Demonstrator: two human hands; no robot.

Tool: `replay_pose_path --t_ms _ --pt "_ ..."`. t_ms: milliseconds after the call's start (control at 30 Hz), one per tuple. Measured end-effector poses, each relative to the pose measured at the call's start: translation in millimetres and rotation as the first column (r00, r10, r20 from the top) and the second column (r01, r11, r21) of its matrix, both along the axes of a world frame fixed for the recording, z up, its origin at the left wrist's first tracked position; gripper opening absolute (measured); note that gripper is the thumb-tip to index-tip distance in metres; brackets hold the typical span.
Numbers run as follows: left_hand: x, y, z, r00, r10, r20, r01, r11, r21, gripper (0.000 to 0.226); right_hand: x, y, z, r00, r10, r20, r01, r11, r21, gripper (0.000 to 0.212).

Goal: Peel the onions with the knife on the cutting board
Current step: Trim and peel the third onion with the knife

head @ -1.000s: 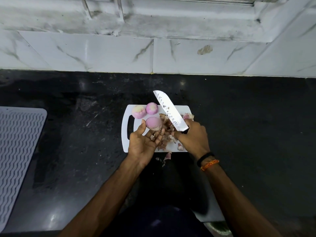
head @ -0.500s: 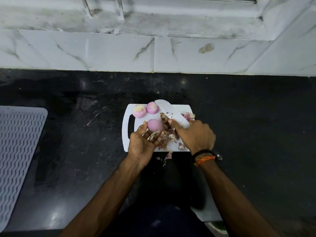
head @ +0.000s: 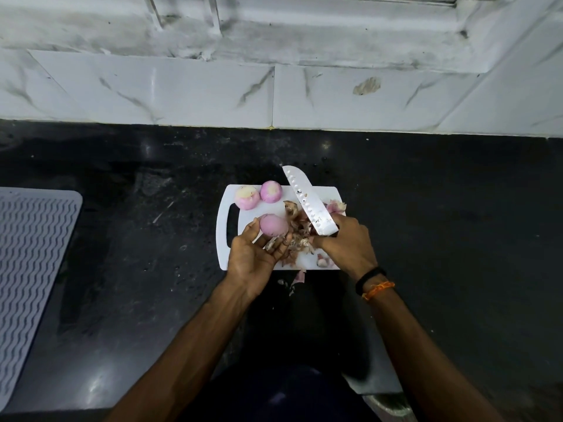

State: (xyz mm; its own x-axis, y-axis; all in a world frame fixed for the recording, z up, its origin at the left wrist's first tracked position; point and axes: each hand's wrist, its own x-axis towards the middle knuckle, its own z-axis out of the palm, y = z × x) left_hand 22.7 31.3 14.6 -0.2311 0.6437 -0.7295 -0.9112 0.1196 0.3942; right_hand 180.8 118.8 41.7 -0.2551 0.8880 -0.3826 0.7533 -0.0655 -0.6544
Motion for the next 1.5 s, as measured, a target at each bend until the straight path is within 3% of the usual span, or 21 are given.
replay_pose_path --t_ms 233,433,567,700,867,1000,1100,1300,1400,1500 --pt "-1.1 -0.1 0.3 0.998 0.023 0.061 -0.022 1.0 -0.012 0.039 1.9 1.8 0.3 0.989 -0.091 -0.12 0.085 0.995 -0.056 0.03" --pt "-1.0 0.6 4.2 0.997 0.022 0.07 -0.023 1.0 0.017 0.048 -5.1 -0.9 8.9 0.94 -0.181 -0.289 0.126 0.972 -0.2 0.016" --pt "-0.8 0.2 8.7 0.998 0.002 0.065 -0.006 0.998 0.068 0.047 -7.4 -5.0 9.9 0.958 -0.115 -0.262 0.085 0.989 -0.125 0.01" --pt "-0.6 -1.5 14.6 0.999 -0.005 0.037 0.001 0.994 0.106 0.048 -11.3 -8.5 11.5 0.968 -0.078 -0.239 0.078 0.997 -0.009 0.039" --pt "-0.9 -2.8 21.7 0.998 -0.011 0.06 0.003 0.991 0.137 0.044 -12.0 -6.0 5.1 0.997 -0.035 -0.068 0.046 0.986 0.163 0.075" --pt "-0.7 -2.6 21.6 0.997 -0.032 0.077 0.023 0.992 0.125 0.051 -11.4 -6.3 11.0 0.997 0.028 -0.072 -0.014 0.982 0.189 0.049" --pt "-0.2 -1.8 20.4 0.996 -0.05 0.072 0.043 0.994 0.099 0.051 -11.4 -9.4 12.6 0.985 0.064 -0.157 -0.045 0.992 0.119 0.026" --pt "1.5 0.4 25.0 0.997 -0.058 0.048 0.052 0.991 0.123 0.043 -11.1 -11.9 19.5 0.966 0.106 -0.237 -0.078 0.989 0.124 0.036" --pt "0.9 0.0 22.6 0.998 -0.034 0.06 0.023 0.985 0.168 0.051 -13.5 -14.6 20.8 0.968 0.148 -0.205 -0.112 0.977 0.18 0.029" --pt "0.6 0.3 19.2 0.999 -0.041 -0.001 0.041 0.978 0.203 0.038 -14.9 -17.4 18.9 0.973 0.182 -0.143 -0.14 0.954 0.265 0.039"
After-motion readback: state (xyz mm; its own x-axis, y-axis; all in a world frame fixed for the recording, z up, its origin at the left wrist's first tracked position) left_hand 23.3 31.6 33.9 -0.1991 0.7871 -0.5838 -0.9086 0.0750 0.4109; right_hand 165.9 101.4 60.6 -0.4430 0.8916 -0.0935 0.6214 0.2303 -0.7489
